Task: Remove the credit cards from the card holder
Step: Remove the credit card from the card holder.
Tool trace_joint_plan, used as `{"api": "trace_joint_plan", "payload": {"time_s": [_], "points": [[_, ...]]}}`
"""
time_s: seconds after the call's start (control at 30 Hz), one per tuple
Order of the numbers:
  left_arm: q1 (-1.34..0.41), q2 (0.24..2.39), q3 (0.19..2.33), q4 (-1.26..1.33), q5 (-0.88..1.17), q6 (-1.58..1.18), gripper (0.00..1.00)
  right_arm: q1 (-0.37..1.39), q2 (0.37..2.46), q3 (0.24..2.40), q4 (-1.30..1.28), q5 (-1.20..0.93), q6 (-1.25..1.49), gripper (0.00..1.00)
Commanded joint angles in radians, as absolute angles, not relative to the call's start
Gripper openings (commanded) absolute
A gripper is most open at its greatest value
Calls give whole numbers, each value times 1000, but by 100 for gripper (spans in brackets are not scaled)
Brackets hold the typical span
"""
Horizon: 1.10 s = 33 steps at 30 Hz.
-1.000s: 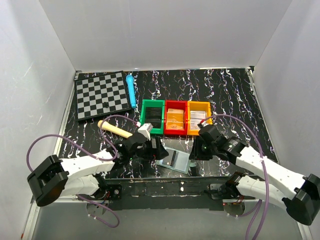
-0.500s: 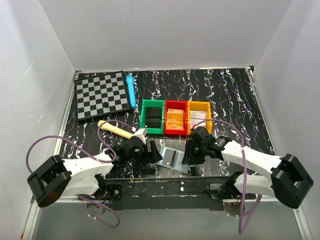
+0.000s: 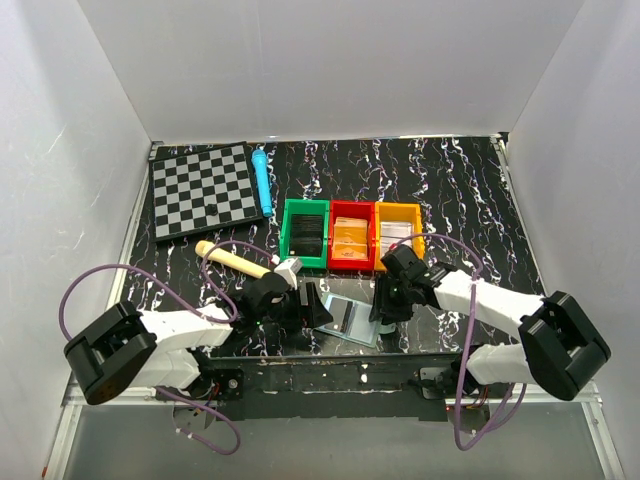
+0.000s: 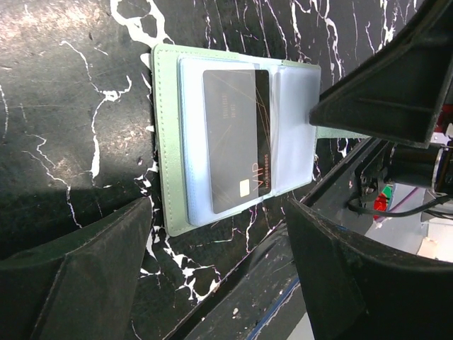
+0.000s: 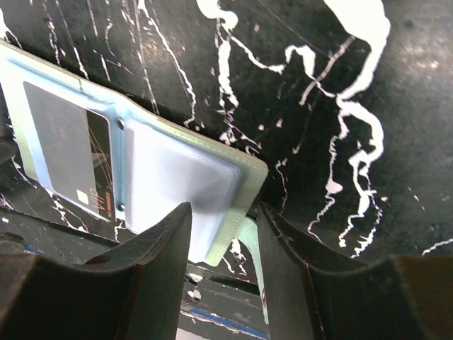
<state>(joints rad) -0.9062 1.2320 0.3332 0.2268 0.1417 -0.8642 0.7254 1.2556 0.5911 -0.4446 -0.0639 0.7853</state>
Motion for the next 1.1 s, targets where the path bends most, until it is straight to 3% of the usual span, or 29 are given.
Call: {"api": "trace_joint_plan", "payload": {"time_s": [0.0,0.27,0.43,0.57,0.73,0.9,1.07], "points": [[-904,1241,308,270,176,-880,76,713,1321,637,-422,-66,713,51],[-904,1198,285,264,160,-888,73,698,1397,704,-399,-86,663,40],[-904,1141,290,180,115,-888,73,689,1407,738,-439,-52,649,45],[-904,1060,302,75,69,-879,73,684,1313,759,-529,32,634,50],[-900,907,298,-38,-27,-884,73,689,1192,827,-618,52,595,50],[-897,816,243,154,-3,-848,75,725,1118,764,-362,-161,594,45],[-897,862,224,311,72,-816,71,727,1147,657,-120,-302,678,41]]}}
